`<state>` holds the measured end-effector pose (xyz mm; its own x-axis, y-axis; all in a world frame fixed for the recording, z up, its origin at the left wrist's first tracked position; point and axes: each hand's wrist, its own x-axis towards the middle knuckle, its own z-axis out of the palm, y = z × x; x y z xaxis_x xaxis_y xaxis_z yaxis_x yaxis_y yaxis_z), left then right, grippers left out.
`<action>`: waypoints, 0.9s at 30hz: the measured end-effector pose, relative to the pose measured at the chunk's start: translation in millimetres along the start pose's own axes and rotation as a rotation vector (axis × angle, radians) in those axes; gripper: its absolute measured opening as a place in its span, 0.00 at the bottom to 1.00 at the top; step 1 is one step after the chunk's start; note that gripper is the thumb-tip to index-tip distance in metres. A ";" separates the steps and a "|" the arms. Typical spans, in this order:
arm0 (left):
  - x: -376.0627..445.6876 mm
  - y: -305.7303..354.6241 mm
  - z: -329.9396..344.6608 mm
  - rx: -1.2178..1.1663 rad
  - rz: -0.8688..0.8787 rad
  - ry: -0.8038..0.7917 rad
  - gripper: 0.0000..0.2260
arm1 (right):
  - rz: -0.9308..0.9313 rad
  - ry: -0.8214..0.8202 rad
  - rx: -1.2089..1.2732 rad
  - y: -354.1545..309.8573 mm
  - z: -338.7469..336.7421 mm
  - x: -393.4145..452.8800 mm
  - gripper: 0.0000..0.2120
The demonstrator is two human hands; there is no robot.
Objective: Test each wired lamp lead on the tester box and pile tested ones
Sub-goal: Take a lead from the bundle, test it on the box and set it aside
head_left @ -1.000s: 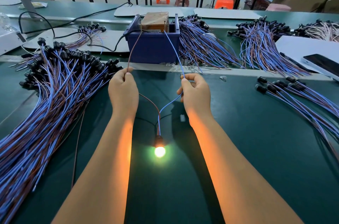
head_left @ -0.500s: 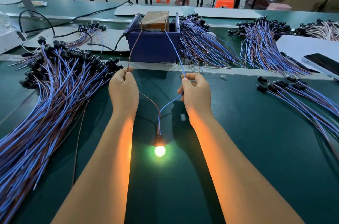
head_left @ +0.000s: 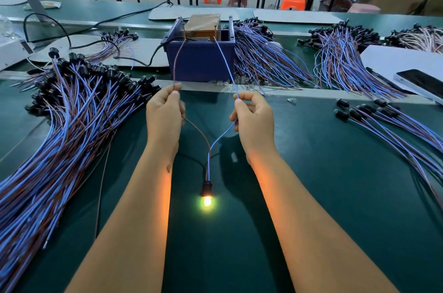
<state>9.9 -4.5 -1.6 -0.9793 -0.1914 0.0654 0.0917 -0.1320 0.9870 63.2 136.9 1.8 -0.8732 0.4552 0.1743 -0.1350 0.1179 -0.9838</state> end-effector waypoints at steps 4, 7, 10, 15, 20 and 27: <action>-7.2 3.5 8.0 -0.125 -0.024 -0.265 0.09 | -0.078 -0.085 0.000 -0.2 3.5 -2.8 0.08; -12.9 3.5 12.4 -0.095 -0.025 -0.377 0.08 | -0.129 -0.138 -0.021 0.3 4.6 -3.9 0.09; -16.2 3.8 14.4 -0.038 -0.057 -0.423 0.06 | -0.153 -0.127 -0.012 1.8 4.9 -3.0 0.08; -17.8 5.5 14.3 -0.014 -0.095 -0.457 0.07 | -0.137 -0.202 0.027 3.5 5.4 -2.2 0.08; -15.1 7.1 11.9 -0.061 -0.114 -0.381 0.07 | -0.097 -0.271 0.042 2.1 4.5 -2.0 0.11; -5.7 6.1 5.8 -0.315 -0.111 -0.208 0.09 | -0.161 -0.485 -0.001 -1.6 5.1 -7.6 0.22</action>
<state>15.1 1.4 5.0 -0.9991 0.0377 0.0207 0.0020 -0.4392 0.8984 67.7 128.8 1.9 -0.9581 -0.0307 0.2846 -0.2859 0.1537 -0.9458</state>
